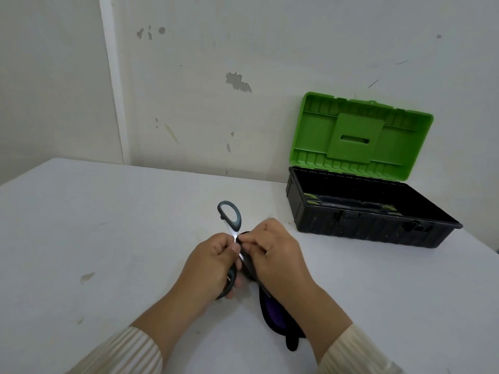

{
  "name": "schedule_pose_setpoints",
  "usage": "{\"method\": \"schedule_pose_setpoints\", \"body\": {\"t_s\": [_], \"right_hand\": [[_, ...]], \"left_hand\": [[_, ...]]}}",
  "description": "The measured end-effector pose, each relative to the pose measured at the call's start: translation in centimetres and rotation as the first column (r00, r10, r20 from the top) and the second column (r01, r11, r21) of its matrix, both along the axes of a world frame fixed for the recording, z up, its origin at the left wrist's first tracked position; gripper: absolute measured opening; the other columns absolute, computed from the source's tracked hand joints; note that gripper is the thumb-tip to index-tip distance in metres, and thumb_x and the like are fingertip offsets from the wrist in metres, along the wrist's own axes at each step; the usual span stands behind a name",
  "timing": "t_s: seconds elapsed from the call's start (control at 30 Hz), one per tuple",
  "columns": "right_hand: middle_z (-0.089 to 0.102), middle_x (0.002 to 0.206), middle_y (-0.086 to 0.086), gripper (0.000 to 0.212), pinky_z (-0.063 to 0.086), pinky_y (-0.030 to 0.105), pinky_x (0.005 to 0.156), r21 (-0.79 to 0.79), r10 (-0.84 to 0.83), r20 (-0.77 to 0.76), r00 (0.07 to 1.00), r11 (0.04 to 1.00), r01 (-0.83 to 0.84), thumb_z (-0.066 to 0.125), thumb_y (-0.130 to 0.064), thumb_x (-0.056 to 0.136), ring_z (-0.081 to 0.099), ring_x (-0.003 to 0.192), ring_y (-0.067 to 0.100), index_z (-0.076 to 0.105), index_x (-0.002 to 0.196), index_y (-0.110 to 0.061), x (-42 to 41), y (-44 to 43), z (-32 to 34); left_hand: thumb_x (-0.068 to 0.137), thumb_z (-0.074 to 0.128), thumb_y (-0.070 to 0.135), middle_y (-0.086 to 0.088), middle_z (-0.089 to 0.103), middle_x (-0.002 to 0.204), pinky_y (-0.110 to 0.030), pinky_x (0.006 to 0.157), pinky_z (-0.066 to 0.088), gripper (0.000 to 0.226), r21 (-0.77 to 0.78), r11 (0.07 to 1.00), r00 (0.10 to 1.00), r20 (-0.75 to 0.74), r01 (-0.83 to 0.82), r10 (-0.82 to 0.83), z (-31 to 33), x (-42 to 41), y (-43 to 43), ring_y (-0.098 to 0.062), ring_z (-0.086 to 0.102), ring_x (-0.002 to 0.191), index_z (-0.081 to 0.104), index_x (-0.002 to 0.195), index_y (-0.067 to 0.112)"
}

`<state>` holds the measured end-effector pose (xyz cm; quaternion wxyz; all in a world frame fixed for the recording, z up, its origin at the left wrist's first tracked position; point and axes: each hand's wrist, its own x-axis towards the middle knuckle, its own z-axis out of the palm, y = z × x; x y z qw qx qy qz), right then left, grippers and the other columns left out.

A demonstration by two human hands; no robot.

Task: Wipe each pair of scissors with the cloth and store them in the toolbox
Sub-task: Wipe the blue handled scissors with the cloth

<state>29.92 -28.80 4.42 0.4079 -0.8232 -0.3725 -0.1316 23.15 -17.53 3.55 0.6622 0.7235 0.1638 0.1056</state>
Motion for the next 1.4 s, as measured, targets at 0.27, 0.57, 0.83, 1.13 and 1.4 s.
{"method": "schedule_pose_setpoints", "body": {"t_s": [0.27,0.57,0.83,1.13,1.4], "right_hand": [[0.054,0.085,0.004,0.016,0.04,0.008,0.066,-0.035,-0.03,-0.025,0.999,0.999,0.029,0.058,0.0,0.083,0.051,0.074,0.003,0.072,0.083,-0.008,-0.6,0.4,-0.1],[0.06,0.086,-0.012,0.022,0.039,0.008,0.078,0.381,-0.338,-0.177,0.924,0.842,0.381,0.063,-0.009,0.083,0.058,0.089,0.004,0.067,0.081,-0.031,3.1,-4.2,1.4],[0.055,0.079,-0.007,0.016,0.036,0.0,0.072,0.133,-0.108,-0.009,0.994,0.985,0.108,0.064,0.001,0.078,0.052,0.08,-0.01,0.073,0.082,-0.012,1.7,-0.7,-0.2],[0.058,0.08,0.0,0.014,0.033,-0.003,0.073,0.181,-0.222,0.022,0.975,0.96,0.215,0.066,-0.001,0.077,0.051,0.077,-0.004,0.074,0.081,-0.012,2.7,-1.4,-0.1],[0.065,0.075,-0.005,0.013,0.046,0.018,0.067,-0.197,-0.24,-0.137,0.961,0.957,0.211,0.06,-0.014,0.08,0.058,0.073,0.011,0.072,0.076,-0.016,3.1,-3.9,0.1]], "left_hand": [[0.098,0.045,0.014,-0.004,0.055,0.045,-0.019,0.035,0.034,0.029,0.019,1.0,1.0,0.014,0.024,-0.025,0.2,-0.2,0.2,-0.013,0.044,0.028,0.05,0.071,0.003],[0.097,0.046,0.019,-0.012,0.059,0.053,-0.032,0.049,0.039,0.036,-0.003,0.993,0.993,-0.024,0.114,-0.114,-0.3,0.1,0.7,-0.03,0.048,0.051,0.051,0.062,0.015],[0.097,0.045,0.019,-0.009,0.058,0.05,-0.027,0.045,0.037,0.031,0.009,0.999,0.998,-0.027,0.05,-0.049,-0.3,0.0,0.5,-0.025,0.046,0.043,0.049,0.067,0.011],[0.096,0.046,0.019,-0.016,0.061,0.061,-0.035,0.052,0.036,0.037,0.007,0.995,0.995,-0.022,0.098,-0.098,-0.5,-0.1,0.9,-0.031,0.049,0.054,0.051,0.06,0.019],[0.097,0.043,0.008,-0.006,0.053,0.05,-0.032,0.052,0.046,0.024,-0.494,0.856,0.955,0.15,-0.152,0.256,0.3,0.5,2.0,-0.018,0.052,0.044,0.053,0.075,0.005]]}}
